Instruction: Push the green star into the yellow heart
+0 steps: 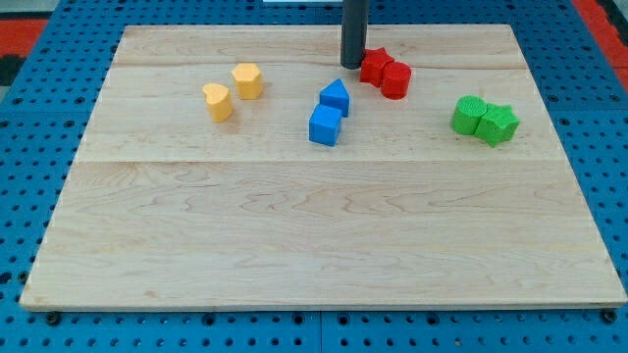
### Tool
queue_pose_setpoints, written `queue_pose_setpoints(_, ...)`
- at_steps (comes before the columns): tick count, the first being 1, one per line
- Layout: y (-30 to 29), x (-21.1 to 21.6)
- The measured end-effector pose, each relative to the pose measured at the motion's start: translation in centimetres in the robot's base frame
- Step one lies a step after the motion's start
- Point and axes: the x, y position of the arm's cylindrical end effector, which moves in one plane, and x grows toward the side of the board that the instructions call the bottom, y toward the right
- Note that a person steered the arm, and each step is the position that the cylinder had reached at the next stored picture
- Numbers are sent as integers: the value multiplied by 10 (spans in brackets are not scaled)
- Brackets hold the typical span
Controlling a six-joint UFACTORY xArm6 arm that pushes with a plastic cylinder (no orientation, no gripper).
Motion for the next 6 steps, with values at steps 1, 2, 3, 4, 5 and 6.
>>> queue_pose_setpoints(1, 6, 15)
queue_pose_setpoints(2, 17, 41)
queue_pose_setpoints(3, -14, 14)
queue_pose_setpoints(4, -17, -14)
queue_pose_setpoints(5, 2, -4)
queue_pose_setpoints(6, -3, -1)
